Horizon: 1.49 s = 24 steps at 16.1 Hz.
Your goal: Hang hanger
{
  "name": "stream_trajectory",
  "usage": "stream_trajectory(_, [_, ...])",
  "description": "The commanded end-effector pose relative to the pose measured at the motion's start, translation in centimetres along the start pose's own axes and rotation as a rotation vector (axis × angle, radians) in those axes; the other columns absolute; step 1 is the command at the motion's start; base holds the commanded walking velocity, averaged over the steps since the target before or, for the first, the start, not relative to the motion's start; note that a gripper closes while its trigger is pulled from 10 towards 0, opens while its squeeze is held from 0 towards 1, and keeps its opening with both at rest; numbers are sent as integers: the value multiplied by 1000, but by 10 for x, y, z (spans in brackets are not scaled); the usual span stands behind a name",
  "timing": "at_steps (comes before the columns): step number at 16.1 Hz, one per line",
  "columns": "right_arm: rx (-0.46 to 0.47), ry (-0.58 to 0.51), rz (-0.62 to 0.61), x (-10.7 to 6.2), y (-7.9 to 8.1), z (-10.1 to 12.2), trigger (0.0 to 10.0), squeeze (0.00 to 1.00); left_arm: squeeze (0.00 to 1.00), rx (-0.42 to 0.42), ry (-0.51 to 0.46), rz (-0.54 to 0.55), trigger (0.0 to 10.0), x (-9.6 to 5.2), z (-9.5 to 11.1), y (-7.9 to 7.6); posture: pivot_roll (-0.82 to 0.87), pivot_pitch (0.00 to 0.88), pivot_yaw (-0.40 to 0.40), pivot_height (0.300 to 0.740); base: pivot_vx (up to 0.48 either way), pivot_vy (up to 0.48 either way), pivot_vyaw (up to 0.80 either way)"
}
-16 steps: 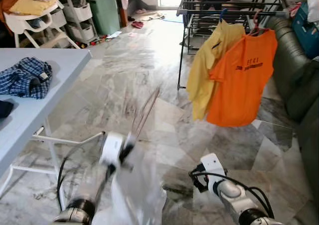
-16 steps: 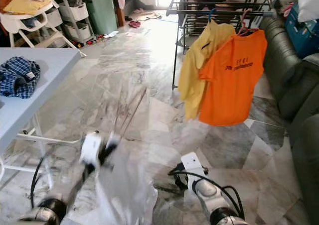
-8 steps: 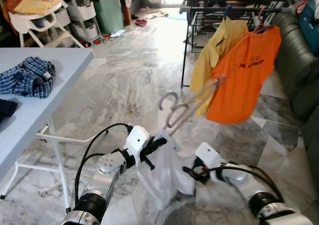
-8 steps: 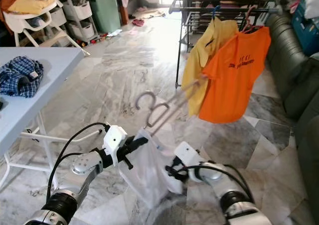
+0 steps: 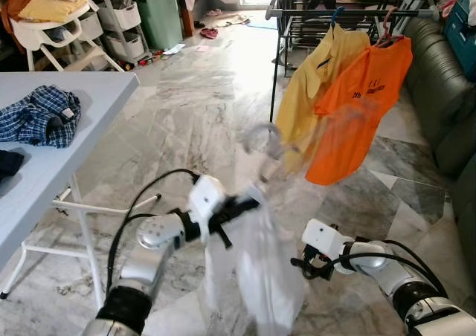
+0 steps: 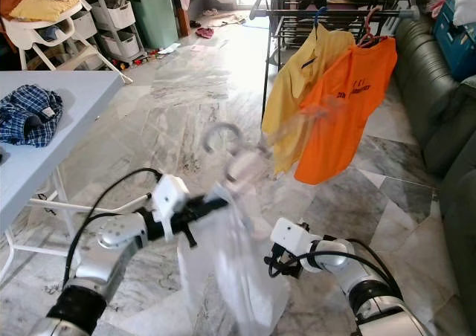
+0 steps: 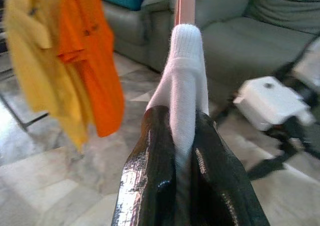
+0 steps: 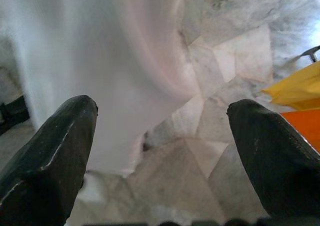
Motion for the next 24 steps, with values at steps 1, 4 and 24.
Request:
stream_trajectory(1, [-19,-29,-20,1,-5,11,10000,0,0,11,-22,-2,10000,-3,8,4,-78,27,90,740,0,0,0])
stream_trajectory(4, [-23,-52,-42,6,-4,17,0,0,0,-13,-36,-34,10000,-2,15,-4,-74,25,91,740,0,0,0])
stream_trajectory(24, [-59,63,28,10,7,3,10000,498,0,-1,-88,-149,10000,-3,51,-16,-54,31,95,740,0,0,0])
Point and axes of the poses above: a point about 5 cm out from each wrist's last joint towards the gripper, its own x axis pointing out of the wrist towards the gripper, its own z axis along the axis of the wrist's last joint, y = z × x, the point moved 1 cm from there along x, pointing out of the wrist towards the gripper, and after that the axes turned 13 degrees about x, right-handed, at the moved point
